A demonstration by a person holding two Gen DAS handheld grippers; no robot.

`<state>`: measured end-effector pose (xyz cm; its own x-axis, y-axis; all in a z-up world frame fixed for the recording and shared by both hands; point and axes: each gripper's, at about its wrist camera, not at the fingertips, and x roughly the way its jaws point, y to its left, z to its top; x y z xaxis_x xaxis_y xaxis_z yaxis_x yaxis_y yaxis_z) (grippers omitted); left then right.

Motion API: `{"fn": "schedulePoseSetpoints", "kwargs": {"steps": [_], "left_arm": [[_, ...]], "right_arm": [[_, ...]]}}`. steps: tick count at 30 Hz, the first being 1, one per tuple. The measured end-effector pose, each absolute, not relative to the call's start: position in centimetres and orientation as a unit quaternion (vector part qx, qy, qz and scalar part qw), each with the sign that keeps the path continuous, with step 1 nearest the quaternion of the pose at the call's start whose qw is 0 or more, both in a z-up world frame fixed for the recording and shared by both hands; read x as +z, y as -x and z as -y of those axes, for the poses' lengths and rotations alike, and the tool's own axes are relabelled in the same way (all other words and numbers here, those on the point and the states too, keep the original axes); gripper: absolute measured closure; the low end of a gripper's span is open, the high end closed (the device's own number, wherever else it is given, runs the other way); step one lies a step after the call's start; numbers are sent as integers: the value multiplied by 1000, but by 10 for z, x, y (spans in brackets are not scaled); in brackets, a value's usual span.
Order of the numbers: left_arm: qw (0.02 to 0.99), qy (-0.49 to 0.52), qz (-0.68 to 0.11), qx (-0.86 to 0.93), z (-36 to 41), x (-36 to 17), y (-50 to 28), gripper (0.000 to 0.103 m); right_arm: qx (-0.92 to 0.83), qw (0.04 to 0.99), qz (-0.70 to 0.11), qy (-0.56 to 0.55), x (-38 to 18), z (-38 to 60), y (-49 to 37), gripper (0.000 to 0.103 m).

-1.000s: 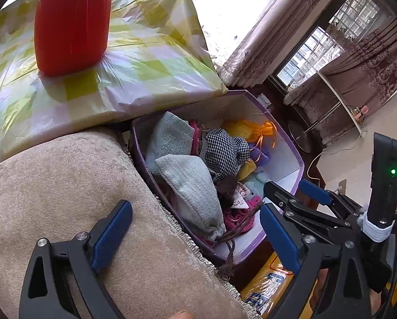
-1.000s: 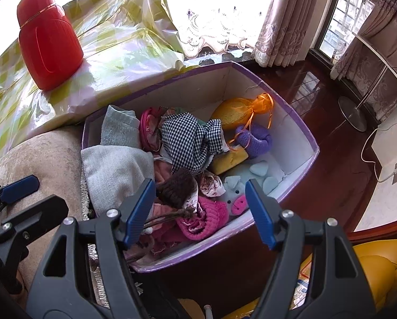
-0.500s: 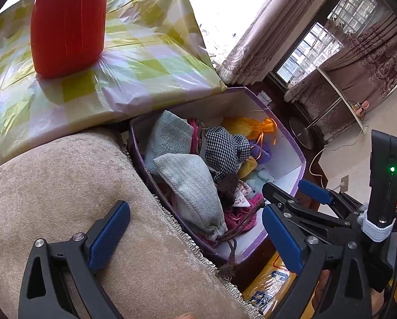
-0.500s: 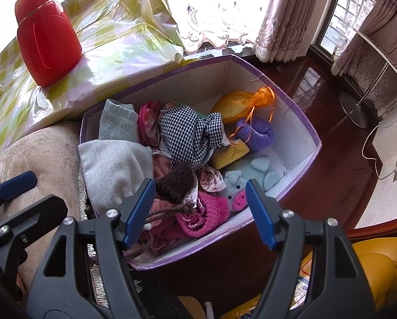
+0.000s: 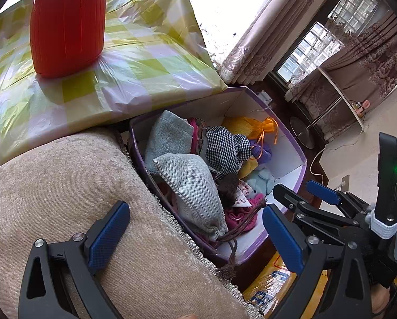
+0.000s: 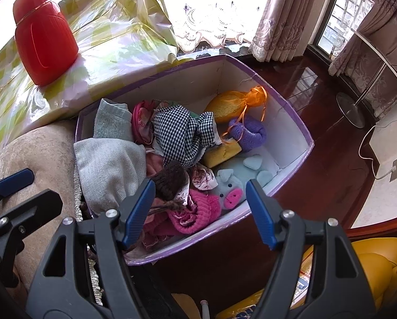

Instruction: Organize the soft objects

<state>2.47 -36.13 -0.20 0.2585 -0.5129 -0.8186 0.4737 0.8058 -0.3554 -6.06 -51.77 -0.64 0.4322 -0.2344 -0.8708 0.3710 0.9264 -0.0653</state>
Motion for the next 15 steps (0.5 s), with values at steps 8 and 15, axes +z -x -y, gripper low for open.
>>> {"fn": "schedulePoseSetpoints", "kwargs": {"steps": [8,15], "left_arm": [[793,18,-524,-311,362,-3,-25,1],[793,18,-524,-311,363,-3,-25,1]], "right_arm": [[-189,841,-502,-68,1,528,68,28],[-190,839,-505,-71,-1,531,69,28]]}}
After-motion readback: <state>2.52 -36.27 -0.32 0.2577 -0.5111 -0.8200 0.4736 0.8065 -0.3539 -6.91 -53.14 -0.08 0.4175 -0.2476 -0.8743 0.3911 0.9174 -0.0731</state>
